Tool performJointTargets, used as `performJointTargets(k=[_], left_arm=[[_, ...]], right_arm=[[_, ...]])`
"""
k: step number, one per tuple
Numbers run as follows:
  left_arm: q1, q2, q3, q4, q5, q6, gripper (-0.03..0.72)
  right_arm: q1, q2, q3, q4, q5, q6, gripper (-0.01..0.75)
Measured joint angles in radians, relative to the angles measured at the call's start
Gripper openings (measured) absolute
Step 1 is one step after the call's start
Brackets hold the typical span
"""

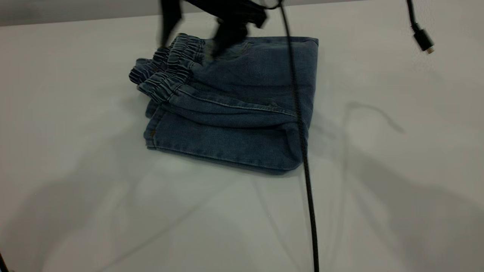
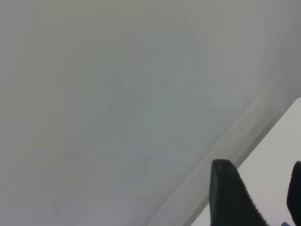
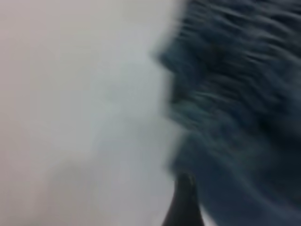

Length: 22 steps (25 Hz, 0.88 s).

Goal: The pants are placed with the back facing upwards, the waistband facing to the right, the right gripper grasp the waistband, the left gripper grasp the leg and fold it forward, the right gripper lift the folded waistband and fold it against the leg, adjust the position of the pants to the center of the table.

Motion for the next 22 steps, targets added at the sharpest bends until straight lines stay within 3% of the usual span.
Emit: performJointTargets(k=[3,9,15,22], left_arm=[[0.0,-0.012,0.0,0.0,0.0,0.0,0.307],[0.0,-0.026,0.0,-0.001,0.002,0.0,0.307],[0.0,-0.026,0.0,-0.003,0.002,0.0,0.307],[0.0,-0.026,0.0,-0.003,0.004,0.001,0.307]], right_arm=[[0.0,0.018,-0.061,-0.205,0.06,0.194,0.496],[0.0,0.087,-0.182,-0.389,0.087,0.432,0.496],[0.0,0.158,-0.279,-0.352,0.195,0.464,0.496],[0.0,0.189,-0.293,-0.266,0.13,0.54,0.496]])
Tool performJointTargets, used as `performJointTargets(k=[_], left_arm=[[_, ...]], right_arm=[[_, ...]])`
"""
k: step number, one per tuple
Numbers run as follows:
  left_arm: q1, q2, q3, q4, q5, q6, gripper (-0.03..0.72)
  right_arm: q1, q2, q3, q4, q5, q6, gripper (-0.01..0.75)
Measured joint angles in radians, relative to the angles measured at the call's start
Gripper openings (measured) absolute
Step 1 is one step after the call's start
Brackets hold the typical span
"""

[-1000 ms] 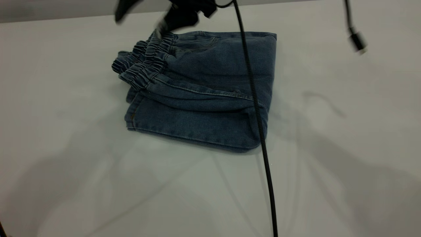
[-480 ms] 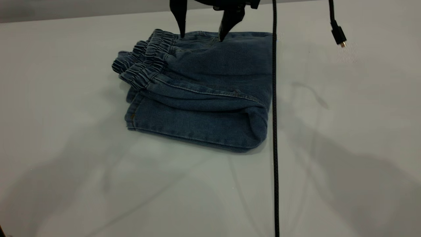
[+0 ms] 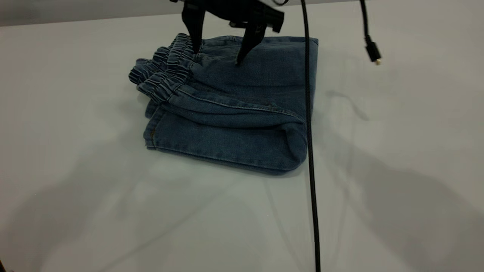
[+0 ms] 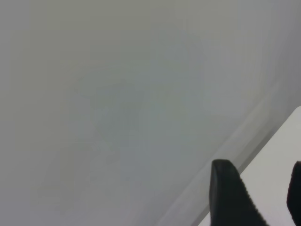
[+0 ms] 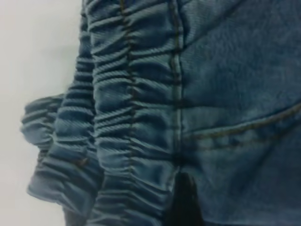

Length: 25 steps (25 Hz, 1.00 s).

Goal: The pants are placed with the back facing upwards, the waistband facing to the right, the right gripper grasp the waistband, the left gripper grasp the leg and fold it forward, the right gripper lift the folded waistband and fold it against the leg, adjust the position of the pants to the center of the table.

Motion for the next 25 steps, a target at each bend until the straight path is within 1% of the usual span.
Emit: performJointTargets(k=[5,8,15,19,25], left_arm=[[0.0,0.0,0.0,0.0,0.0,0.0,0.307],[0.0,0.001,0.0,0.0,0.001,0.0,0.307],[0.0,-0.014,0.0,0.0,0.008,0.0,0.307],[0.0,-0.026,0.0,0.0,0.009,0.0,0.307],[0.0,-0.033,0.0,0.001,0.008,0.0,0.307]], right_arm=[[0.013,0.053,0.0,0.048,0.001,0.008,0.496],[0.02,0.074,-0.007,0.047,-0.02,0.016,0.496],[0.02,0.079,-0.008,0.035,-0.025,0.013,0.496],[0.02,0.079,-0.008,0.035,-0.005,-0.05,0.496],[0.03,0.079,-0.008,0.023,0.083,-0.192,0.496]])
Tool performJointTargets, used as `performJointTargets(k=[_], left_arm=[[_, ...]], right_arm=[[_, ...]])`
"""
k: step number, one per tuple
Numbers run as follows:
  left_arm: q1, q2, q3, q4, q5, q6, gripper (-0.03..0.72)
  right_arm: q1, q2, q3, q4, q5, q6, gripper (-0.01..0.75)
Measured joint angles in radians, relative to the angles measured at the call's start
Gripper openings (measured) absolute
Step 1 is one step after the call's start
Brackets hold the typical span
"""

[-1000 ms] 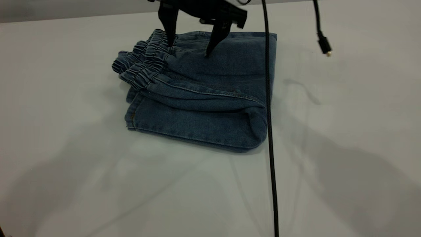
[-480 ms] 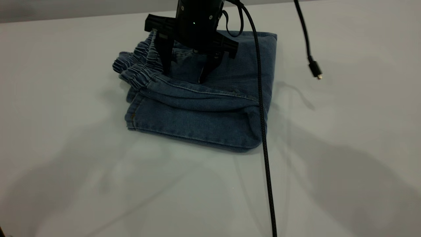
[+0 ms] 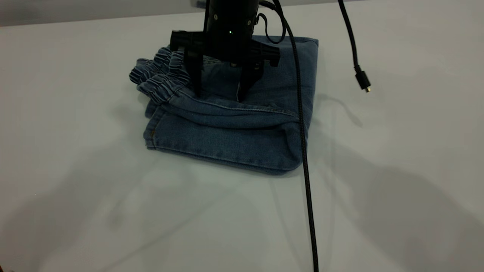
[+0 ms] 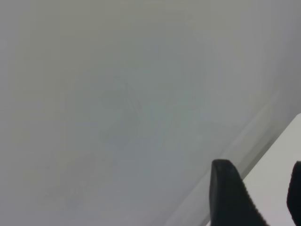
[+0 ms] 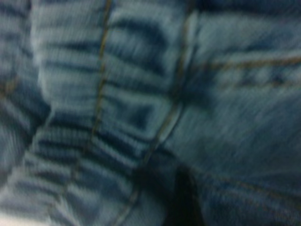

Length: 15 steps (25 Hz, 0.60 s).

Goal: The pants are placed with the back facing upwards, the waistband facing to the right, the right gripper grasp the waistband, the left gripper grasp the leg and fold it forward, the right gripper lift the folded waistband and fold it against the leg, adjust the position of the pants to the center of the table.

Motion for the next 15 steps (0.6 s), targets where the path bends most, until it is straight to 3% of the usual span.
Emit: performJointTargets(k=[15], left_arm=[[0.0,-0.005,0.0,0.002,-0.006,0.0,0.307]], right_arm=[[0.104,0.002,0.0,-0.174,0.154,-0.211,0.496]])
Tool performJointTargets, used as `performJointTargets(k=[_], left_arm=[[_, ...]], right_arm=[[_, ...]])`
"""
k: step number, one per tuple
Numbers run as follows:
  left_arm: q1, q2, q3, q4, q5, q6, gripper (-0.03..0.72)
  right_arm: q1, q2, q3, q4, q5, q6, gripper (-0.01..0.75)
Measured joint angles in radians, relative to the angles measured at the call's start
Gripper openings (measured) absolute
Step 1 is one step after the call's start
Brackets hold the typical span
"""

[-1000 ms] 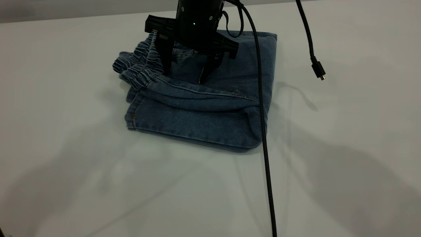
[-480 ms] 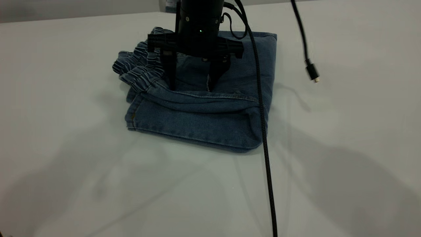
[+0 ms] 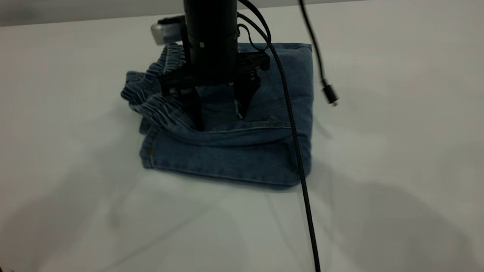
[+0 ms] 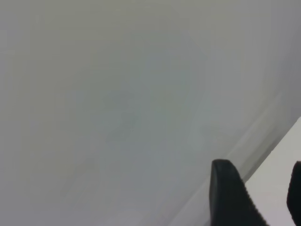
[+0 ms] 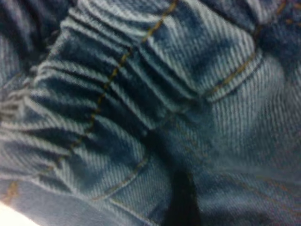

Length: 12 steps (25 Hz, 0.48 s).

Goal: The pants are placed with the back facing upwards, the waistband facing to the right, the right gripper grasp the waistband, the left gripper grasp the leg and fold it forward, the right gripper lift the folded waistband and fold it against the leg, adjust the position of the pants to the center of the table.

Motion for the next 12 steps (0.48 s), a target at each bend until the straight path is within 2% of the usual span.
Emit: performJointTargets(k=[6,12], left_arm=[[0.0,-0.007,0.0,0.0,-0.001,0.0,0.307],[0.0,-0.009,0.0,0.004,-0.005,0.0,0.307]], right_arm=[[0.006,0.0,0.004,-0.11,0.003,-0.098,0.496],[0.016,0.0,0.004,-0.129,0.001,-0.152,0.496]])
